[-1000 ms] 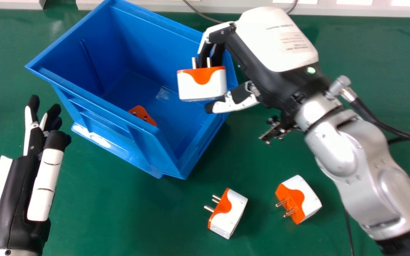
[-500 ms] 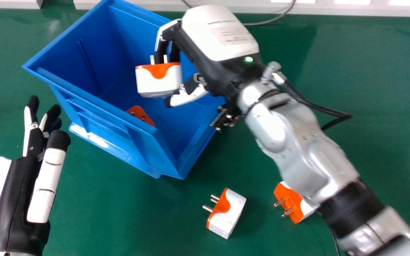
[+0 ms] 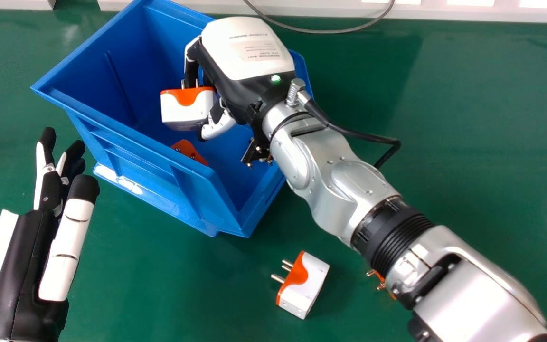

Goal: Pick all objects and put in blue box

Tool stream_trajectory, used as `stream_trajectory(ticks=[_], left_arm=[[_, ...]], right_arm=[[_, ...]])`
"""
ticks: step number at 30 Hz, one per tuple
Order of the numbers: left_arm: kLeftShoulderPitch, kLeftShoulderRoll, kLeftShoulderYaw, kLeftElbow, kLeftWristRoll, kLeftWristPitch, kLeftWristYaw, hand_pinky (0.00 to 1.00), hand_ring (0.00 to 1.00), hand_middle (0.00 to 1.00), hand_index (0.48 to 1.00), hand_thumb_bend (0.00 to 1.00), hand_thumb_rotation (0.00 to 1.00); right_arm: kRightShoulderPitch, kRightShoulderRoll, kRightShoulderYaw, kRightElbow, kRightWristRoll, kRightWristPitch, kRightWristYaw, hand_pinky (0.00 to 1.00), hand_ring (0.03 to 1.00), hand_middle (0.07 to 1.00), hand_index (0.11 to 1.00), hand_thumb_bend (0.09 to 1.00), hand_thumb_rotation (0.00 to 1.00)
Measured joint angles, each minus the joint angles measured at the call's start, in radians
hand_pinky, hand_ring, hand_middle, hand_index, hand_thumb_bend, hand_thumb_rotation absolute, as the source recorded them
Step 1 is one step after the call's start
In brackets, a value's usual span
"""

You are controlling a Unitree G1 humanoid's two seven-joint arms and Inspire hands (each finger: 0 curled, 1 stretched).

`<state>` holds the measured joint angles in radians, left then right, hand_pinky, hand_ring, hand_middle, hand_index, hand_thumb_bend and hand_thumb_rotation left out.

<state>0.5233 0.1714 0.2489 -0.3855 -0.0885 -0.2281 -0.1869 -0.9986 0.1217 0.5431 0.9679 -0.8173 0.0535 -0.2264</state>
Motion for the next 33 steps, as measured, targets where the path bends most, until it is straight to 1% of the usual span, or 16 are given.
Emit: stream_trajectory(ticks=[2, 6, 7, 8, 9, 10, 11, 12, 13, 14, 16, 17, 21, 27, 30, 33], left_arm=[[0.005, -0.003, -0.003, -0.01, 0.002, 0.001, 0.0, 0.91, 0.99, 0.98, 0.984, 0.62, 0.96], [0.006, -0.006, -0.008, -0.024, 0.004, 0.003, 0.001, 0.91, 0.99, 0.98, 0.984, 0.62, 0.96], [0.007, -0.007, -0.009, -0.027, 0.006, 0.006, 0.001, 0.91, 0.99, 0.98, 0.983, 0.61, 0.96], [0.008, -0.007, -0.009, -0.03, 0.008, 0.009, 0.001, 0.91, 0.98, 0.98, 0.983, 0.61, 0.96], [0.01, -0.008, -0.009, -0.03, 0.009, 0.011, 0.002, 0.91, 0.98, 0.98, 0.983, 0.61, 0.96], [0.011, -0.009, -0.009, -0.03, 0.009, 0.012, 0.003, 0.91, 0.98, 0.98, 0.983, 0.61, 0.96], [0.012, -0.009, -0.009, -0.03, 0.009, 0.013, 0.004, 0.91, 0.98, 0.98, 0.983, 0.61, 0.96], [0.012, -0.009, -0.009, -0.031, 0.009, 0.015, 0.004, 0.91, 0.98, 0.98, 0.982, 0.61, 0.96], [0.013, -0.009, -0.009, -0.031, 0.009, 0.017, 0.004, 0.91, 0.98, 0.98, 0.982, 0.61, 0.96], [0.012, -0.009, -0.009, -0.031, 0.009, 0.018, 0.004, 0.91, 0.98, 0.98, 0.982, 0.61, 0.96], [0.012, -0.009, -0.009, -0.031, 0.009, 0.018, 0.004, 0.9, 0.98, 0.98, 0.982, 0.61, 0.96], [0.011, -0.009, -0.009, -0.031, 0.009, 0.018, 0.004, 0.9, 0.98, 0.98, 0.982, 0.61, 0.96], [0.011, -0.009, -0.009, -0.031, 0.009, 0.018, 0.004, 0.9, 0.98, 0.98, 0.983, 0.61, 0.96], [0.01, -0.009, -0.009, -0.031, 0.009, 0.02, 0.004, 0.9, 0.98, 0.98, 0.983, 0.6, 0.96], [0.009, -0.008, -0.008, -0.031, 0.009, 0.02, 0.004, 0.9, 0.98, 0.98, 0.984, 0.6, 0.96], [0.0, -0.008, -0.008, -0.03, 0.009, 0.02, 0.005, 0.9, 0.98, 0.98, 0.983, 0.6, 0.96]], right_arm=[[-0.001, 0.009, -0.003, 0.026, 0.03, -0.016, -0.007, 0.36, 0.423, 0.497, 0.495, 0.512, 0.0], [-0.005, 0.013, 0.007, 0.061, 0.052, -0.053, 0.0, 0.37, 0.437, 0.503, 0.483, 0.512, 0.0], [-0.007, 0.01, 0.02, 0.068, 0.049, -0.059, 0.004, 0.52, 0.63, 0.697, 0.661, 0.516, 0.23], [-0.007, 0.006, 0.031, 0.074, 0.043, -0.063, 0.008, 0.59, 0.706, 0.773, 0.731, 0.518, 0.32], [-0.007, 0.0, 0.045, 0.077, 0.032, -0.066, 0.009, 0.61, 0.734, 0.8, 0.755, 0.519, 0.35], [-0.007, -0.004, 0.054, 0.077, 0.027, -0.067, 0.009, 0.67, 0.794, 0.859, 0.809, 0.527, 0.41], [-0.007, -0.008, 0.06, 0.077, 0.024, -0.068, 0.009, 0.67, 0.794, 0.859, 0.809, 0.527, 0.41], [-0.007, -0.012, 0.064, 0.077, 0.024, -0.068, 0.009, 0.71, 0.842, 0.904, 0.853, 0.533, 0.46], [-0.007, -0.014, 0.066, 0.077, 0.024, -0.068, 0.012, 0.73, 0.863, 0.923, 0.873, 0.535, 0.48], [-0.007, -0.016, 0.067, 0.077, 0.024, -0.068, 0.015, 0.78, 0.907, 0.961, 0.915, 0.541, 0.53], [-0.007, -0.016, 0.069, 0.077, 0.025, -0.066, 0.018, 0.83, 0.947, 0.988, 0.953, 0.545, 0.57], [-0.007, -0.016, 0.07, 0.077, 0.025, -0.066, 0.019, 0.85, 0.961, 0.994, 0.965, 0.544, 0.59], [-0.007, -0.017, 0.081, 0.077, 0.024, -0.063, 0.021, 0.87, 0.978, 1.0, 0.978, 0.545, 0.62], [-0.007, -0.03, 0.092, 0.066, 0.023, -0.063, 0.021, 0.87, 0.979, 1.0, 0.977, 0.539, 0.61], [-0.007, -0.037, 0.094, 0.049, 0.023, -0.062, 0.021, 0.87, 0.977, 1.0, 0.974, 0.497, 0.62], [-0.005, -0.049, 0.098, 0.033, 0.023, -0.063, 0.02, 0.86, 0.972, 1.0, 0.969, 0.482, 0.64]])
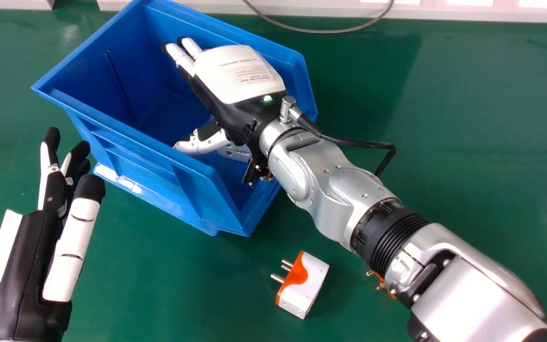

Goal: Pick all objects and put in blue box

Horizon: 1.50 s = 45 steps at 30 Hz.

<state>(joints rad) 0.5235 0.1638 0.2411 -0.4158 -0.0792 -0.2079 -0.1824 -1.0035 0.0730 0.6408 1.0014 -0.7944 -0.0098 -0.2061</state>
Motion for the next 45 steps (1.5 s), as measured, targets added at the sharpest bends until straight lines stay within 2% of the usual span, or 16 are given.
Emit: stream_trajectory(ticks=[6, 10, 13, 18, 23, 26, 28, 31, 34, 37, 38, 39, 40, 41, 43, 45], left_arm=[[-0.005, 0.001, 0.0, 0.0, 0.001, 0.0, 0.003, 0.91, 0.98, 0.99, 0.984, 0.6, 0.96], [-0.016, 0.004, 0.002, 0.003, 0.001, 0.003, 0.006, 0.91, 0.98, 0.99, 0.986, 0.6, 0.96], [-0.026, 0.006, 0.001, 0.005, 0.0, 0.005, 0.005, 0.91, 0.98, 0.99, 0.987, 0.6, 0.96], [-0.037, 0.013, 0.012, 0.016, -0.001, 0.02, 0.004, 0.91, 0.99, 0.99, 0.989, 0.61, 0.96], [-0.05, 0.02, 0.022, 0.023, -0.002, 0.023, -0.004, 0.92, 0.99, 0.99, 0.99, 0.62, 0.96], [-0.063, 0.023, 0.022, 0.033, -0.003, 0.023, -0.013, 0.92, 0.99, 0.99, 0.99, 0.62, 0.96], [-0.065, 0.024, 0.028, 0.045, -0.007, 0.023, -0.014, 0.93, 0.99, 0.99, 0.99, 0.62, 0.96], [-0.068, 0.025, 0.033, 0.049, -0.011, 0.022, -0.016, 0.93, 0.99, 0.99, 0.991, 0.63, 0.96], [-0.069, 0.026, 0.036, 0.053, -0.013, 0.022, -0.017, 0.94, 0.99, 0.99, 0.991, 0.63, 0.96], [-0.074, 0.026, 0.036, 0.055, -0.016, 0.017, -0.025, 0.94, 0.99, 0.99, 0.993, 0.63, 0.97], [-0.069, 0.026, 0.041, 0.059, -0.018, 0.017, -0.024, 0.94, 0.99, 0.99, 0.993, 0.63, 0.97], [-0.071, 0.026, 0.04, 0.06, -0.018, 0.017, -0.025, 0.94, 0.99, 0.99, 0.993, 0.63, 0.97], [-0.078, 0.026, 0.035, 0.064, -0.018, 0.015, -0.033, 0.94, 0.99, 0.99, 0.993, 0.63, 0.97], [-0.076, 0.024, 0.038, 0.069, -0.02, 0.002, -0.034, 0.94, 0.99, 0.99, 0.993, 0.63, 0.97], [-0.075, 0.024, 0.043, 0.082, -0.021, -0.001, -0.034, 0.94, 1.0, 0.99, 0.995, 0.62, 0.97], [-0.075, 0.024, 0.042, 0.091, -0.022, -0.003, -0.036, 0.95, 1.0, 1.0, 0.996, 0.62, 0.97]], right_arm=[[0.05, -0.065, 0.012, -0.131, -0.025, -0.007, -0.004, 0.83, 0.947, 0.983, 0.932, 0.47, 0.64], [0.136, -0.16, 0.009, -0.334, -0.039, -0.022, 0.024, 0.82, 0.938, 0.978, 0.927, 0.451, 0.66], [0.191, -0.203, -0.006, -0.448, -0.041, -0.014, 0.055, 0.81, 0.933, 0.975, 0.926, 0.445, 0.66], [0.346, -0.281, -0.058, -0.737, -0.043, 0.02, 0.095, 0.78, 0.918, 0.967, 0.92, 0.436, 0.66], [0.521, -0.299, -0.101, -0.962, -0.043, 0.06, 0.107, 0.77, 0.917, 0.963, 0.911, 0.427, 0.68], [0.637, -0.306, -0.134, -1.089, -0.042, 0.077, 0.118, 0.79, 0.929, 0.977, 0.929, 0.424, 0.7], [0.718, -0.315, -0.151, -1.172, -0.043, 0.085, 0.123, 0.79, 0.933, 0.98, 0.935, 0.418, 0.72], [0.843, -0.333, -0.183, -1.29, -0.054, 0.107, 0.141, 0.8, 0.933, 0.978, 0.933, 0.404, 0.72], [0.93, -0.352, -0.217, -1.37, -0.088, 0.127, 0.154, 0.8, 0.932, 0.977, 0.925, 0.399, 0.71], [1.064, -0.36, -0.261, -1.473, -0.157, 0.155, 0.149, 0.79, 0.93, 0.97, 0.914, 0.401, 0.71], [1.098, -0.361, -0.269, -1.487, -0.163, 0.159, 0.146, 0.79, 0.93, 0.97, 0.914, 0.401, 0.71], [1.106, -0.361, -0.271, -1.49, -0.168, 0.162, 0.146, 0.79, 0.93, 0.97, 0.914, 0.401, 0.71], [1.156, -0.354, -0.283, -1.517, -0.207, 0.175, 0.131, 0.79, 0.926, 0.966, 0.912, 0.401, 0.71], [1.234, -0.345, -0.295, -1.55, -0.244, 0.187, 0.099, 0.79, 0.926, 0.966, 0.912, 0.401, 0.71], [1.319, -0.327, -0.313, -1.568, -0.281, 0.204, 0.068, 0.78, 0.916, 0.956, 0.906, 0.406, 0.7], [1.378, -0.309, -0.33, -1.571, -0.305, 0.219, 0.041, 0.78, 0.914, 0.953, 0.902, 0.408, 0.69]])
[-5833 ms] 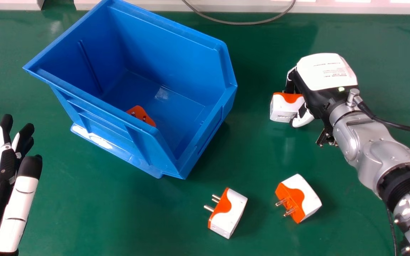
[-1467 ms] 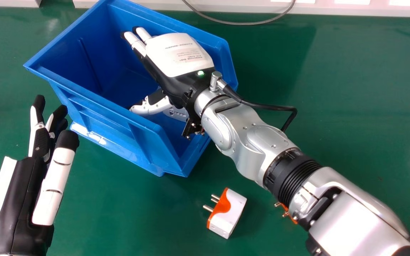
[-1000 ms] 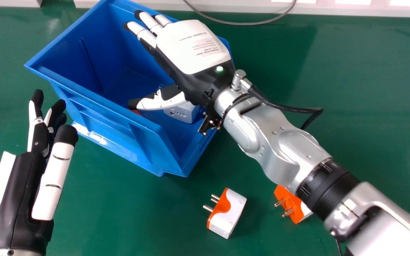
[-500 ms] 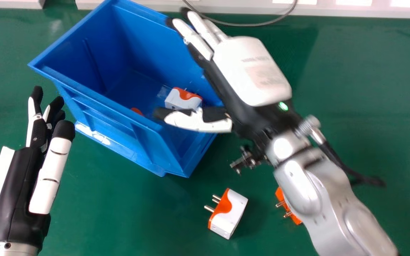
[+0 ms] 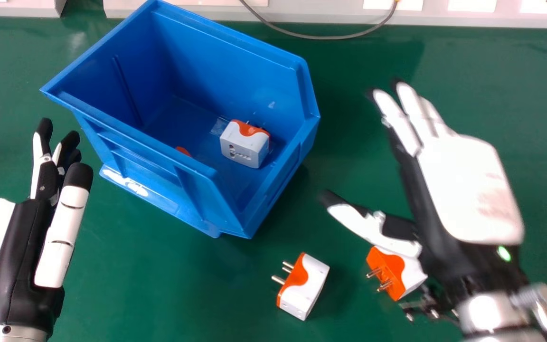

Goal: Pick all objects and put in blue box

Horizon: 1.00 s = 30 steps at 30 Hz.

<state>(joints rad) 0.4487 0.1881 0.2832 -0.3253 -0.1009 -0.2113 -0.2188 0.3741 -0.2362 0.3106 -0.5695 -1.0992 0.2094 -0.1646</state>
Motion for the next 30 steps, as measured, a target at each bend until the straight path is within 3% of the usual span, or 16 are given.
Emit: stream_trajectory(ticks=[3, 7, 16, 23, 30], left_arm=[[-0.001, 0.0, 0.0, 0.002, -0.003, -0.01, -0.002, 0.95, 1.0, 1.0, 0.997, 0.62, 0.98], [0.004, 0.001, 0.005, 0.005, -0.017, -0.019, -0.009, 0.95, 1.0, 1.0, 0.998, 0.62, 0.98], [0.008, 0.009, 0.013, 0.006, -0.018, -0.019, -0.019, 0.95, 1.0, 1.0, 1.0, 0.63, 0.98], [0.015, 0.013, 0.018, 0.005, -0.019, -0.019, -0.02, 0.95, 1.0, 1.0, 0.999, 0.63, 0.98], [0.017, 0.018, 0.019, 0.005, -0.019, -0.019, -0.021, 0.95, 1.0, 1.0, 0.999, 0.64, 0.98]], right_arm=[[0.05, 0.019, -0.024, 0.0, -0.015, 0.006, -0.035, 0.78, 0.911, 0.948, 0.892, 0.406, 0.69], [0.102, 0.04, -0.037, 0.001, -0.015, 0.004, -0.068, 0.78, 0.912, 0.947, 0.889, 0.409, 0.7], [0.246, 0.072, -0.031, 0.005, -0.047, 0.012, -0.074, 0.79, 0.898, 0.943, 0.907, 0.413, 0.7], [0.265, 0.089, 0.012, 0.063, -0.122, 0.037, -0.072, 0.79, 0.896, 0.94, 0.894, 0.425, 0.7], [0.268, 0.097, 0.022, 0.087, -0.129, 0.074, -0.019, 0.77, 0.891, 0.937, 0.897, 0.433, 0.69]])
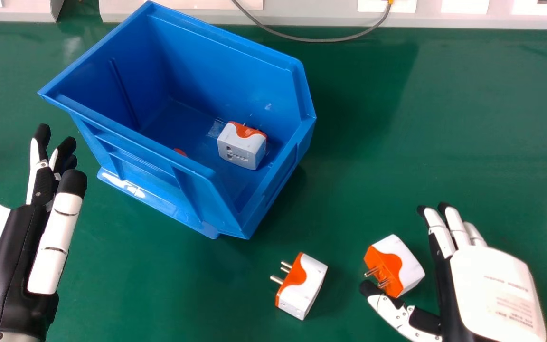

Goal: Pick all objects and put in blue box

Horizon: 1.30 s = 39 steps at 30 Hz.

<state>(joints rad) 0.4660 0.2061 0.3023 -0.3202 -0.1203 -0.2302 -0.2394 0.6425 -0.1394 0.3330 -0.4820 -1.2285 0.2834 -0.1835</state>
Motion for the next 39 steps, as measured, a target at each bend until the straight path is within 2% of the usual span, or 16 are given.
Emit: stream_trajectory(ticks=[3, 5, 10, 19, 24, 28, 30, 34, 39], left_arm=[[0.0, 0.001, 0.001, 0.0, -0.001, 0.0, -0.001, 0.95, 1.0, 1.0, 0.999, 0.64, 0.98], [0.0, 0.002, 0.001, 0.0, -0.008, 0.0, -0.002, 0.95, 1.0, 1.0, 0.999, 0.64, 0.98], [0.0, 0.007, 0.002, 0.0, -0.018, 0.001, -0.003, 0.95, 1.0, 1.0, 0.999, 0.63, 0.98], [0.001, 0.01, 0.007, -0.007, -0.018, 0.005, -0.003, 0.95, 1.0, 1.0, 0.999, 0.63, 0.98], [-0.001, 0.012, 0.009, -0.007, -0.019, 0.014, -0.003, 0.95, 1.0, 1.0, 0.998, 0.63, 0.98], [-0.002, 0.013, 0.014, -0.007, -0.019, 0.014, -0.005, 0.94, 1.0, 1.0, 1.0, 0.63, 0.98], [-0.003, 0.013, 0.019, -0.006, -0.021, 0.014, -0.008, 0.94, 1.0, 1.0, 1.0, 0.63, 0.98], [-0.004, 0.014, 0.02, -0.006, -0.03, 0.014, -0.011, 0.94, 1.0, 1.0, 1.0, 0.63, 0.98], [-0.004, 0.014, 0.022, -0.006, -0.031, 0.014, -0.015, 0.94, 1.0, 1.0, 1.0, 0.63, 0.98]], right_arm=[[-0.003, 0.004, 0.008, 0.007, -0.002, 0.018, 0.035, 0.78, 0.894, 0.939, 0.905, 0.434, 0.7], [-0.011, 0.007, 0.015, 0.01, -0.002, 0.034, 0.066, 0.79, 0.894, 0.939, 0.905, 0.434, 0.7], [-0.041, 0.008, 0.016, 0.029, -0.002, 0.058, 0.104, 0.79, 0.887, 0.935, 0.908, 0.432, 0.71], [-0.087, 0.016, 0.018, 0.083, 0.001, 0.106, 0.14, 0.78, 0.887, 0.933, 0.909, 0.43, 0.69], [-0.123, 0.019, 0.018, 0.095, 0.004, 0.136, 0.183, 0.78, 0.885, 0.933, 0.909, 0.424, 0.67], [-0.147, 0.02, 0.019, 0.103, 0.004, 0.159, 0.22, 0.78, 0.883, 0.934, 0.908, 0.427, 0.66], [-0.155, 0.021, 0.02, 0.103, 0.003, 0.177, 0.246, 0.78, 0.878, 0.932, 0.905, 0.427, 0.66], [-0.175, 0.026, 0.025, 0.101, -0.002, 0.21, 0.286, 0.79, 0.876, 0.929, 0.901, 0.434, 0.64], [-0.203, 0.037, 0.029, 0.097, -0.015, 0.248, 0.331, 0.79, 0.875, 0.927, 0.899, 0.439, 0.62]])
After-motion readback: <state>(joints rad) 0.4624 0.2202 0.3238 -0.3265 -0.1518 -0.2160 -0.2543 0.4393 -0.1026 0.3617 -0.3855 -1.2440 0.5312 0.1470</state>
